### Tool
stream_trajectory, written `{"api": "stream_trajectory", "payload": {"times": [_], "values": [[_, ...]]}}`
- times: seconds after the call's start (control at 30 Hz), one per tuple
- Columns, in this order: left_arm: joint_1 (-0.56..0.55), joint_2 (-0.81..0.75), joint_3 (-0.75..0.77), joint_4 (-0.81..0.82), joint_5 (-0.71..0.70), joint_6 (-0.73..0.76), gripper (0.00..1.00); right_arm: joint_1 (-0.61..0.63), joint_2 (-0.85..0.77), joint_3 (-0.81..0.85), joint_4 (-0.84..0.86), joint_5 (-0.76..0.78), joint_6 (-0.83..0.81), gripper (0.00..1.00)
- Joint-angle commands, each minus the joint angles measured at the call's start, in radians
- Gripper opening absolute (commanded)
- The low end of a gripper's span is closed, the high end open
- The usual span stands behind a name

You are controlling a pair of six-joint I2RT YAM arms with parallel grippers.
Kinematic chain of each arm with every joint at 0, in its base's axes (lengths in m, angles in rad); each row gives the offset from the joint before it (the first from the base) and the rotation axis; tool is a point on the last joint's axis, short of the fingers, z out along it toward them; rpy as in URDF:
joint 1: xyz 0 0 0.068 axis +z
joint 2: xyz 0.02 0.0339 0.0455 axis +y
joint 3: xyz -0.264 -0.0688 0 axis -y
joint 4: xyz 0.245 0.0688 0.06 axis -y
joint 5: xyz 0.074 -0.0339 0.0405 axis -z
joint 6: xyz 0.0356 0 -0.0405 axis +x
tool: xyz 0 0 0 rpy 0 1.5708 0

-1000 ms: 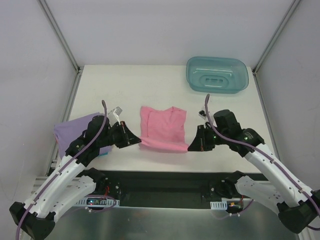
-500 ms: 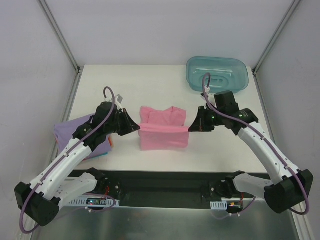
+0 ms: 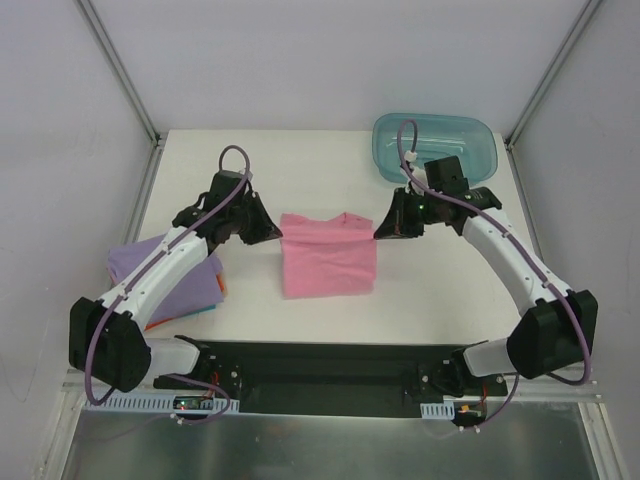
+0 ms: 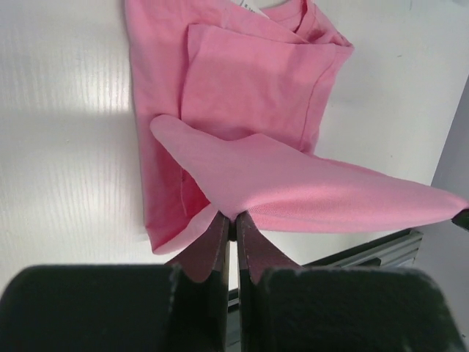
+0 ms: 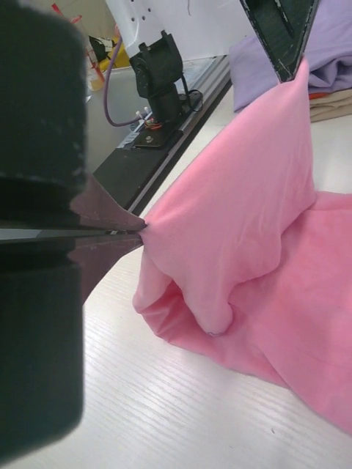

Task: Fold and stack the t-shirts
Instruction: Fold the long partially folded tshirt into a neat square

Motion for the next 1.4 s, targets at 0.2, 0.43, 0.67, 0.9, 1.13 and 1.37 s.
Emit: {"api": "stream_trajectory", "payload": {"times": [0.2,0.43,0.67,0.9,1.13,1.37], "values": [[0.083,0.225,0.153,0.016,0.007,0.068,0.0,-0.075,0.239,0.172,0.039,0.036,-0.011,0.01],[0.115,0.453,0.288,0.016,0.025,0.078,0.0,-0.106,0.446,0.324,0.05,0.041,-0.05,0.01],[0.141,0.616,0.397,0.014,0.003,0.072,0.15,-0.111,0.644,0.483,0.047,0.048,-0.079,0.2],[0.146,0.581,0.4,0.013,0.057,0.068,0.72,-0.106,0.68,0.566,-0.018,0.021,-0.108,0.97],[0.118,0.501,0.307,0.019,0.12,0.114,0.99,-0.088,0.471,0.356,0.043,0.044,-0.094,0.97],[0.097,0.539,0.241,0.021,0.169,0.202,0.99,-0.079,0.211,0.068,0.097,0.093,-0.09,0.97]]}}
